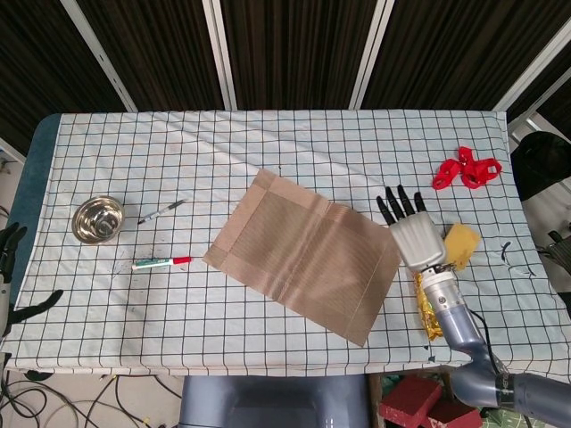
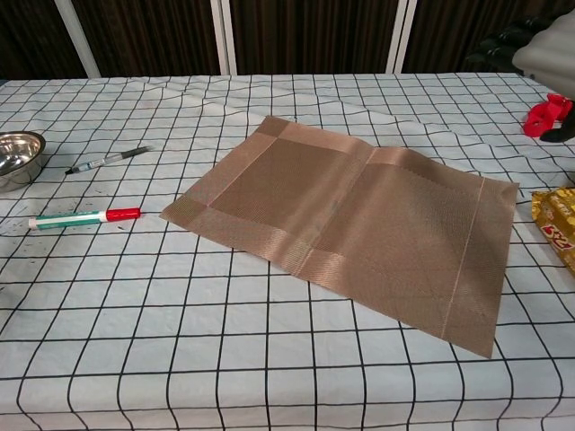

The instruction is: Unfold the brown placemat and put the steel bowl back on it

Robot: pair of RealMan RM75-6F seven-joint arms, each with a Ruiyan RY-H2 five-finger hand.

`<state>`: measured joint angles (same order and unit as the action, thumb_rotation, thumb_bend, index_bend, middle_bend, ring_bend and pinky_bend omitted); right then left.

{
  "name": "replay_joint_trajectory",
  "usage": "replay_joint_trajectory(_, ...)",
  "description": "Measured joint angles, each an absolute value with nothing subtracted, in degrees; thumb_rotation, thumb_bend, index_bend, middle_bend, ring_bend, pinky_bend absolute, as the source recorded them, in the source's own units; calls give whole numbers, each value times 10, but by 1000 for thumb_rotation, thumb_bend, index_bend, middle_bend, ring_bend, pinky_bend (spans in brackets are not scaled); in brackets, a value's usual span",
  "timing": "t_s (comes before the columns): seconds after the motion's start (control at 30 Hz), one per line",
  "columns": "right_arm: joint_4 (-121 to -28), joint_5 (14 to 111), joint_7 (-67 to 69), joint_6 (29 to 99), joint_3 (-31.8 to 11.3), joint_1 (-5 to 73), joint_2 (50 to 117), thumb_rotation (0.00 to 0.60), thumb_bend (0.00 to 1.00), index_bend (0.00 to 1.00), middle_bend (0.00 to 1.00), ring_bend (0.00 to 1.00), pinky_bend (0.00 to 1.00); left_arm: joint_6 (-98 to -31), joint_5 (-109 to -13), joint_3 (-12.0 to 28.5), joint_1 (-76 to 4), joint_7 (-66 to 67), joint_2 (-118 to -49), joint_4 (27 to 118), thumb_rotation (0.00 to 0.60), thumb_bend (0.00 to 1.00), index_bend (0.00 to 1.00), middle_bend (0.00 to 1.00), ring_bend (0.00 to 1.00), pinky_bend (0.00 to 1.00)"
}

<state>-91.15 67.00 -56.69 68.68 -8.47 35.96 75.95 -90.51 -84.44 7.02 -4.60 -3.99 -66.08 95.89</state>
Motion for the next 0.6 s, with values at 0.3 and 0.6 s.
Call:
replay_joint_trajectory(0.3, -962, 686, -445, 750, -79, 297, 720, 600, 46, 0, 0, 0, 174, -905, -851, 66, -46, -30, -662, 960, 600, 102, 53, 12, 0, 0)
replay_joint_trajectory(0.6, -1003, 752, -224, 865, -43, 180, 663, 600, 59, 0, 0, 0, 174, -898, -859, 63, -52, 1, -662, 969, 600, 101, 53, 13, 0, 0)
